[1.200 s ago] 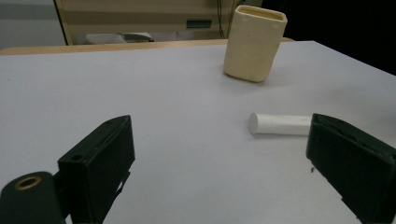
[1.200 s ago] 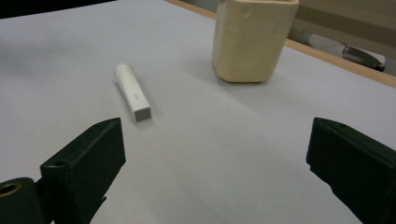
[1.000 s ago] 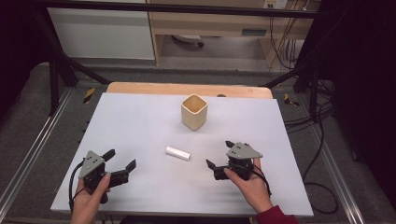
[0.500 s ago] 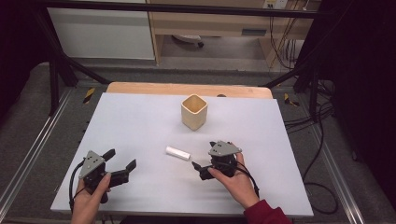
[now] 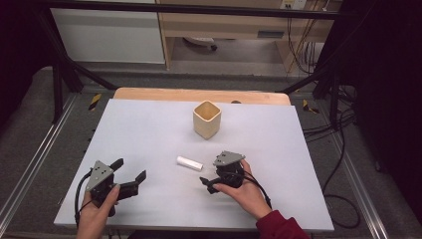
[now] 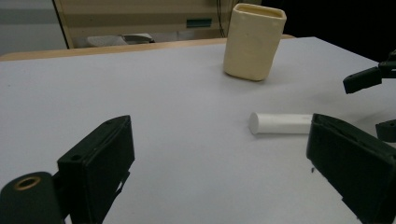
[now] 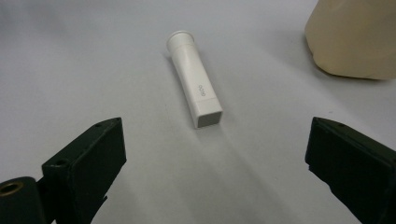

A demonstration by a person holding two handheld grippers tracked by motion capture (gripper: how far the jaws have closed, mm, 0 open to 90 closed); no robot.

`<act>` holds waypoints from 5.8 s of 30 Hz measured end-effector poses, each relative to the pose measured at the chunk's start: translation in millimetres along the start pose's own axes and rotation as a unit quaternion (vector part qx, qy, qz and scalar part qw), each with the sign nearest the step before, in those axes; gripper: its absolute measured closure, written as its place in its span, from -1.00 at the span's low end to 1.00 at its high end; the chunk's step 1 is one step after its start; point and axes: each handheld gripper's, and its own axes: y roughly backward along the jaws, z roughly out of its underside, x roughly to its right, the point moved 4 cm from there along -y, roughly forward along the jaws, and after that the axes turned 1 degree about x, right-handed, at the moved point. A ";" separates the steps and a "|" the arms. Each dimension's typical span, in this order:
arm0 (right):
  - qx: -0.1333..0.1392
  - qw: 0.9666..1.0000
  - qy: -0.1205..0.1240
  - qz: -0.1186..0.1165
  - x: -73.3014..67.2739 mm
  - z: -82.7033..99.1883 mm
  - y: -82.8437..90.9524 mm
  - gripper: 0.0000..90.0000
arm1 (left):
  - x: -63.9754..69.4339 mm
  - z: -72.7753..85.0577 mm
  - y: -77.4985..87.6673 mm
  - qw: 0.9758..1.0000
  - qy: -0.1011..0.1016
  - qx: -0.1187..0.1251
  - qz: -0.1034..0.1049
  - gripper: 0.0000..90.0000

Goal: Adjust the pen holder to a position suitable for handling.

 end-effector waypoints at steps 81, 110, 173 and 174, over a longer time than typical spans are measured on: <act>-0.057 0.996 0.008 -0.073 -7.0 11.7 31.6 0.58 | 103.0 15.6 -52.2 0.950 -0.305 -0.055 0.029 -0.77; -0.069 0.992 0.019 -0.105 -37.1 2.9 22.8 0.58 | 129.6 28.9 -47.2 0.879 -0.473 -0.055 -0.010 -0.69; -0.062 0.989 0.023 -0.129 -53.6 -11.3 19.0 0.58 | 144.8 39.5 -51.1 0.777 -0.626 -0.051 -0.036 -0.22; -0.060 0.990 0.021 -0.129 -54.6 -12.2 19.1 0.58 | 144.8 39.2 -51.2 0.775 -0.630 -0.048 -0.038 -0.20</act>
